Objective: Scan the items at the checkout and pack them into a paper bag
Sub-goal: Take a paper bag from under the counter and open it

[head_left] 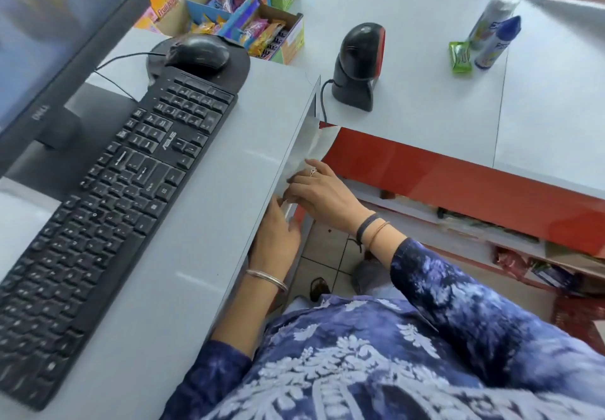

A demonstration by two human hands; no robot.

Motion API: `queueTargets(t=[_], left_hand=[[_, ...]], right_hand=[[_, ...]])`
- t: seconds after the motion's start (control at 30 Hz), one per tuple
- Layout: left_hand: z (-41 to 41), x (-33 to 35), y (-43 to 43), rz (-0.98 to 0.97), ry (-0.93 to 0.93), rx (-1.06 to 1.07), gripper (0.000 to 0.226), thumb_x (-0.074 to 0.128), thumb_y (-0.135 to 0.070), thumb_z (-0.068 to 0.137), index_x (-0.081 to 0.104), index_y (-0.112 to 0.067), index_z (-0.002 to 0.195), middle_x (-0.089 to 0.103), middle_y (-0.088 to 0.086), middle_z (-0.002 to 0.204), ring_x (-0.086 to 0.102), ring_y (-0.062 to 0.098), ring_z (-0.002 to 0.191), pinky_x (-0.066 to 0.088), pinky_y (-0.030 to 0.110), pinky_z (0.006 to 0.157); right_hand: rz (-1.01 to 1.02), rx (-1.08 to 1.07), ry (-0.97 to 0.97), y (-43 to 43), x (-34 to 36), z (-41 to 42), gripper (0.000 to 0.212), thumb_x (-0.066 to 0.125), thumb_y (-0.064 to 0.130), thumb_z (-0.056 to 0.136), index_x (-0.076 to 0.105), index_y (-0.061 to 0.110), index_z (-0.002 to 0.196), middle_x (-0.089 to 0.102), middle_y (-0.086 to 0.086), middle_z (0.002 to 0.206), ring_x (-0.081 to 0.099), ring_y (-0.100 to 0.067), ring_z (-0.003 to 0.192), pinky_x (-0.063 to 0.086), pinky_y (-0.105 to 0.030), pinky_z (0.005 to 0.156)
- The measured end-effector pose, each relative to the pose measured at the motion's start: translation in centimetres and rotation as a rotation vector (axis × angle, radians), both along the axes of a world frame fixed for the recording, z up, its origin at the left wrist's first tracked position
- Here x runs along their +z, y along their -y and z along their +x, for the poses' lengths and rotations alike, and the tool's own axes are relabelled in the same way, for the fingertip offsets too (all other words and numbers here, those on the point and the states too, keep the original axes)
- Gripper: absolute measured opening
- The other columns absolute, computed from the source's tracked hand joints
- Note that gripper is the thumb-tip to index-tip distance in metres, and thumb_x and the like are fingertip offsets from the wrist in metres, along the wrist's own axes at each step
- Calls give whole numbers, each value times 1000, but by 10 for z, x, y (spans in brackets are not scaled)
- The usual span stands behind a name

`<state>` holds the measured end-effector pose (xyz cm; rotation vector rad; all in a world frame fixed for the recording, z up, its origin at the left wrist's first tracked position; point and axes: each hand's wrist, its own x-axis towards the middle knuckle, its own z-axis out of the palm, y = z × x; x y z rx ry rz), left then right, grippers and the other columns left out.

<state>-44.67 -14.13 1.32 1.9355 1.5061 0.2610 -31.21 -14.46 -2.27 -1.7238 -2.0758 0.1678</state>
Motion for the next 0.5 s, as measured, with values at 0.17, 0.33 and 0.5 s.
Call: queueTargets(t=[0.17,0.33,0.5], left_hand=[[49,26,-3,159,-167,-269,36,59,-17,85,42,-12,116,67,13,104,64,33,94,45,38,66],[118,69,-30,-89,228,-427,12,67,-23,79,62,-12,80,58,0,65,54,19,65,41,26,56],[211,93,-79,-233,461,-395,13,67,-21,79,61,-17,68,59,4,66,53,18,60,45,34,62]], right_hand=[[-182,-184,-179,28,48,44,22,61,34,84,63,18,99,72,1,84,65,-19,84,43,-32,85],[-374,-494,-718,42,97,138,62,75,50,67,54,19,117,71,-1,92,66,-15,92,49,-27,82],[-682,-427,-1004,46,128,243,46,73,50,69,72,17,101,73,-7,106,66,-29,102,48,-47,98]])
